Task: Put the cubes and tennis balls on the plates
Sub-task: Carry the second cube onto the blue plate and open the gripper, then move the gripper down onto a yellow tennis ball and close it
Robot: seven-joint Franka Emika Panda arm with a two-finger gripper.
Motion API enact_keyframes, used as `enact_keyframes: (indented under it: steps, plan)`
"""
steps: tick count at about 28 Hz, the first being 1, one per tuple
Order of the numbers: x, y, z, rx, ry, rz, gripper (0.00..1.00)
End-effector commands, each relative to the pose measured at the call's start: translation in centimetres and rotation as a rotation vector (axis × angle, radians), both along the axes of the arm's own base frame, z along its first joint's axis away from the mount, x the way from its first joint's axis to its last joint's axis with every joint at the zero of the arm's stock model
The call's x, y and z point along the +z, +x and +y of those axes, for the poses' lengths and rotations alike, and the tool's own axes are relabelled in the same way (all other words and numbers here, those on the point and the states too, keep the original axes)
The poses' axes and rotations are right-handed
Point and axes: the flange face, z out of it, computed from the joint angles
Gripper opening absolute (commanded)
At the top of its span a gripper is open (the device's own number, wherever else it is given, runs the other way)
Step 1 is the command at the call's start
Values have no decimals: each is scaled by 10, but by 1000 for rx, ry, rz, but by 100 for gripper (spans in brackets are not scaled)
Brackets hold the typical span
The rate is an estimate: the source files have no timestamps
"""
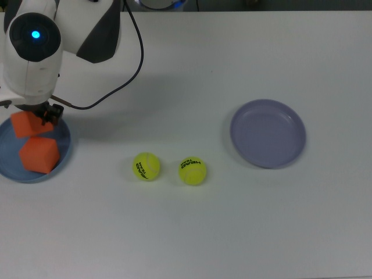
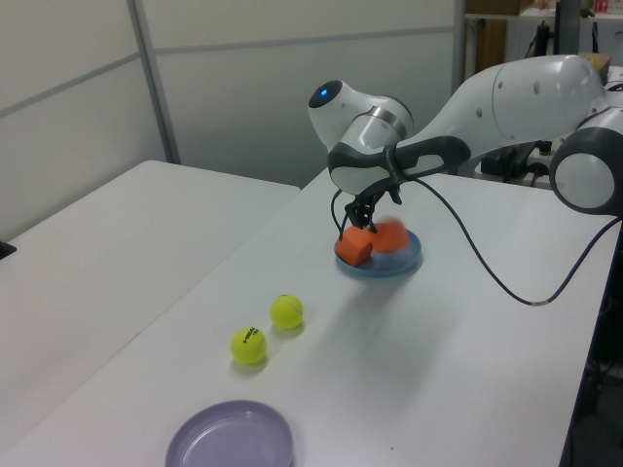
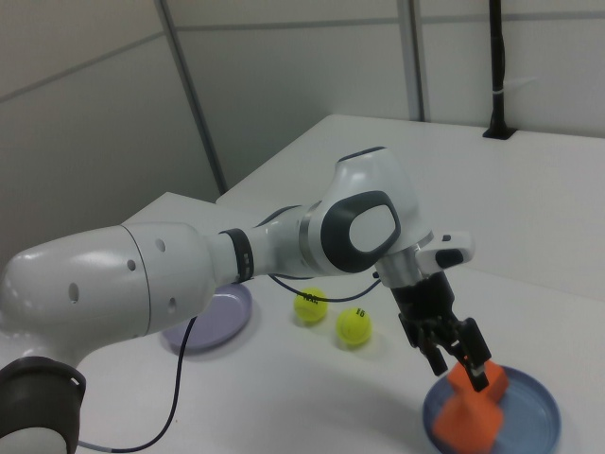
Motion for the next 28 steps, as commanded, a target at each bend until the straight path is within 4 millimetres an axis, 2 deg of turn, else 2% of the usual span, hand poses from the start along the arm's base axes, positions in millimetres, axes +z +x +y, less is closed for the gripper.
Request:
enact_keyframes:
  steps: [1, 4, 6, 9, 10, 13, 14, 15, 20, 24, 28]
  plan:
    - [36, -7, 10, 39, 76, -42, 100]
    - [63, -12, 27, 62, 154, -80, 100]
    - [67, -12, 42, 77, 173, -86, 100]
    - [64, -10, 84, 137, 192, -80, 100]
    - [59, -10, 109, 174, 207, -74, 100]
    - [46, -10, 152, 232, 232, -52, 100]
    - [38, -10, 166, 253, 237, -38, 100]
    - [20, -11, 192, 288, 243, -11, 100]
    - [-7, -10, 247, 373, 255, -46, 100]
    - [-20, -6, 258, 395, 253, -63, 100]
    - [-47, 1, 262, 428, 227, -75, 100]
